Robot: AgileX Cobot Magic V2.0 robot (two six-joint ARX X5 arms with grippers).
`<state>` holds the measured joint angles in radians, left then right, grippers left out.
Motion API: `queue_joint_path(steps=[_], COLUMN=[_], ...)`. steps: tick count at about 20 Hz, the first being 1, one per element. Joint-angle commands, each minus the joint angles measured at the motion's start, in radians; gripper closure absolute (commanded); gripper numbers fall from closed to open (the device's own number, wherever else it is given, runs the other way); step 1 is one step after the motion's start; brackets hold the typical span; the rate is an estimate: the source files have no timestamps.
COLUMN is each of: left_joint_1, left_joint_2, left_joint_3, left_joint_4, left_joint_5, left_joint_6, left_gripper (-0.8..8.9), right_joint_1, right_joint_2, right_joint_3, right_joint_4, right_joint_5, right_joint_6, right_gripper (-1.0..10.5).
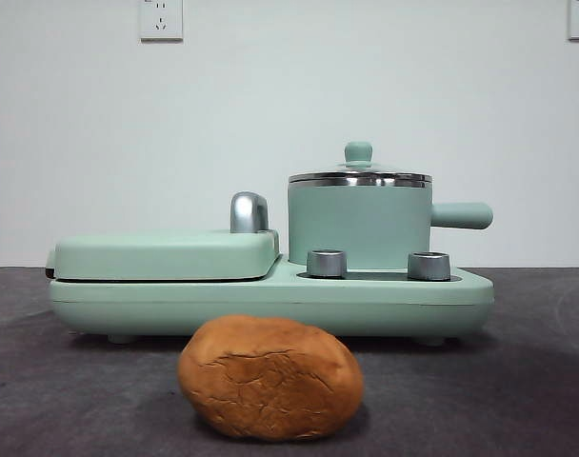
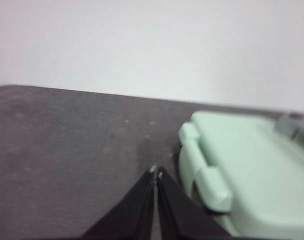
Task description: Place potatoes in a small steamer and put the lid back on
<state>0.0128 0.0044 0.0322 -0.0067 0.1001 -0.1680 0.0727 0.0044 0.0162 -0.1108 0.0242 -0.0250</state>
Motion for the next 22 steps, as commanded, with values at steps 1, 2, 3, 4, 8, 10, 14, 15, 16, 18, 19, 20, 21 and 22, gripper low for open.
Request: queue_joint_path(steps=[1, 2, 3, 4, 8, 10, 14, 15, 16, 18, 19, 20, 21, 22], left_joint_1=[0.002, 0.002, 0.002, 0.002, 0.002, 0.002, 0.002, 0.002, 0.002, 0.002, 0.002, 0.002, 0.002, 0.002], left_joint_2=[-0.001, -0.001, -0.001, -0.001, -0.001, -0.001, 0.009, 0.019, 0.034, 0.082, 0.107, 0.140, 0.175, 0.204], left_joint_3=[-0.018, -0.018, -0.018, -0.018, -0.006, 0.014, 0.121, 0.163, 0.202, 0.304, 0.349, 0.402, 0.456, 0.497], left_joint_4=[0.008, 0.008, 0.008, 0.012, 0.097, 0.142, 0.091, 0.048, 0.008, -0.095, -0.138, -0.188, -0.234, -0.267], left_joint_5=[-0.003, -0.003, -0.002, -0.001, 0.006, 0.008, 0.026, 0.046, 0.064, 0.109, 0.122, 0.140, 0.159, 0.179], left_joint_6=[-0.204, -0.218, -0.231, -0.248, -0.336, -0.360, -0.367, -0.354, -0.333, -0.268, -0.237, -0.198, -0.158, -0.128], left_gripper=[8.04, 8.04, 8.04, 8.04, 8.04, 8.04, 8.04, 8.04, 8.04, 8.04, 8.04, 8.04, 8.04, 8.04], right_joint_1=[0.003, 0.003, 0.003, 0.003, 0.003, 0.003, 0.003, 0.003, 0.003, 0.003, 0.003, 0.003, 0.003, 0.003], right_joint_2=[-0.001, -0.001, -0.001, -0.001, -0.001, -0.001, 0.014, 0.025, 0.039, 0.080, 0.101, 0.127, 0.154, 0.179], right_joint_3=[-0.004, -0.004, -0.004, -0.004, -0.002, 0.011, 0.120, 0.160, 0.195, 0.275, 0.307, 0.344, 0.382, 0.411], right_joint_4=[0.022, 0.030, 0.038, 0.056, 0.185, 0.245, 0.135, 0.085, 0.047, -0.027, -0.052, -0.081, -0.111, -0.135], right_joint_5=[0.004, 0.003, 0.003, 0.000, -0.026, -0.037, -0.064, -0.080, -0.093, -0.127, -0.143, -0.163, -0.180, -0.194], right_joint_6=[0.105, 0.132, 0.158, 0.188, 0.314, 0.394, 0.470, 0.466, 0.457, 0.418, 0.394, 0.367, 0.339, 0.315], right_gripper=[9.2, 9.2, 9.2, 9.2, 9.2, 9.3, 9.3, 9.3, 9.3, 9.3, 9.3, 9.3, 9.3, 9.3])
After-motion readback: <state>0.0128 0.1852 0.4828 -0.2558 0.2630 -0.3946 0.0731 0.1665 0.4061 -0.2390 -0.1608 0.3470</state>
